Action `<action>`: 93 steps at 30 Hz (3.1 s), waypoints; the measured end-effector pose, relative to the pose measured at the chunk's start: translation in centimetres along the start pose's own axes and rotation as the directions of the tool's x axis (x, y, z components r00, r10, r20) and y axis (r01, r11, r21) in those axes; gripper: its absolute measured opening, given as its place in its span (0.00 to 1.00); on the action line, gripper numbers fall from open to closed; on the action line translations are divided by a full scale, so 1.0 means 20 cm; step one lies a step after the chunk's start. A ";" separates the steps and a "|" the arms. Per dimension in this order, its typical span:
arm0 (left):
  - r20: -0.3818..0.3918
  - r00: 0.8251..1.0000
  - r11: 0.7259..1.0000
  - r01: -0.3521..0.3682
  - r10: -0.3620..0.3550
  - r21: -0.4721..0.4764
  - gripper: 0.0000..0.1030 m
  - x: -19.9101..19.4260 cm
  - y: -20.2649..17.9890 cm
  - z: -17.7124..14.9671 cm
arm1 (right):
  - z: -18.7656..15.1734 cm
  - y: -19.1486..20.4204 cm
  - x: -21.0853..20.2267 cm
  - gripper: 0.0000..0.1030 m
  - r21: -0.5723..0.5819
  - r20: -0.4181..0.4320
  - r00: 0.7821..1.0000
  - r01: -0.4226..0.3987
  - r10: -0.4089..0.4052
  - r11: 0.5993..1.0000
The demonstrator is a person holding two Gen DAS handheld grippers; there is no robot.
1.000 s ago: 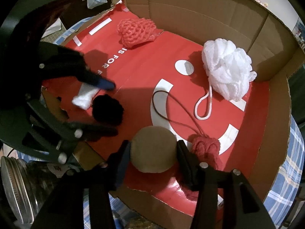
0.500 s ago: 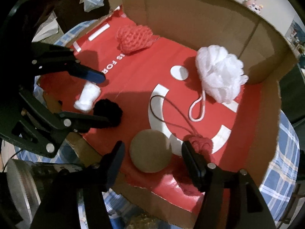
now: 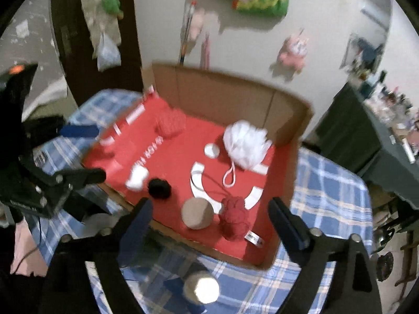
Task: Organize soft objects
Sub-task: 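Withdraw both tools from the box back toward the table, then grasp the cream knitted scrunchie with the left tool while the right tool grasps the white plush toy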
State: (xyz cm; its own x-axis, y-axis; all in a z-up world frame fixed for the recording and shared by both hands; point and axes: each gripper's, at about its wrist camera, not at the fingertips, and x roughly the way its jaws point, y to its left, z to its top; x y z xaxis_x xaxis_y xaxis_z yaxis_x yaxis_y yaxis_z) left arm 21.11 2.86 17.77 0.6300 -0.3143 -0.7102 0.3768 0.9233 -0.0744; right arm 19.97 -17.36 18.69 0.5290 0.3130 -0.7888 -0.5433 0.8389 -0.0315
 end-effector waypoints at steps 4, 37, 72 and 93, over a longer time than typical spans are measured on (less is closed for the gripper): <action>0.108 0.994 1.000 -0.023 0.025 -0.016 0.84 -0.20 -0.06 -0.08 | -0.06 0.09 -0.24 0.99 0.016 0.124 0.992 0.036 -0.037 0.999; 0.281 0.953 0.988 -0.077 0.112 -0.133 0.91 -0.45 -0.43 -0.92 | -1.08 0.48 -0.56 1.00 0.247 0.402 0.880 0.162 -0.253 0.956; -0.018 0.998 0.994 0.050 -0.053 -0.100 0.51 0.11 -0.25 -0.94 | -1.13 0.68 0.08 0.85 0.010 0.212 0.977 0.001 -0.003 1.000; -0.004 0.996 0.992 0.090 -0.091 -0.093 0.27 0.03 -0.27 -0.99 | -1.13 0.46 -0.03 0.15 0.145 0.284 0.955 -0.134 0.089 0.980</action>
State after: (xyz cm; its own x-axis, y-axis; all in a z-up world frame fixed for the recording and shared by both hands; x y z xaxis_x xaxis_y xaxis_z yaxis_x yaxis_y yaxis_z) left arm 6.01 2.03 3.79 0.5905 -0.3963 -0.7030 0.3676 0.9076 -0.2029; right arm -0.20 -19.85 5.07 0.6421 0.4999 -0.5812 -0.5090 0.8449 0.1645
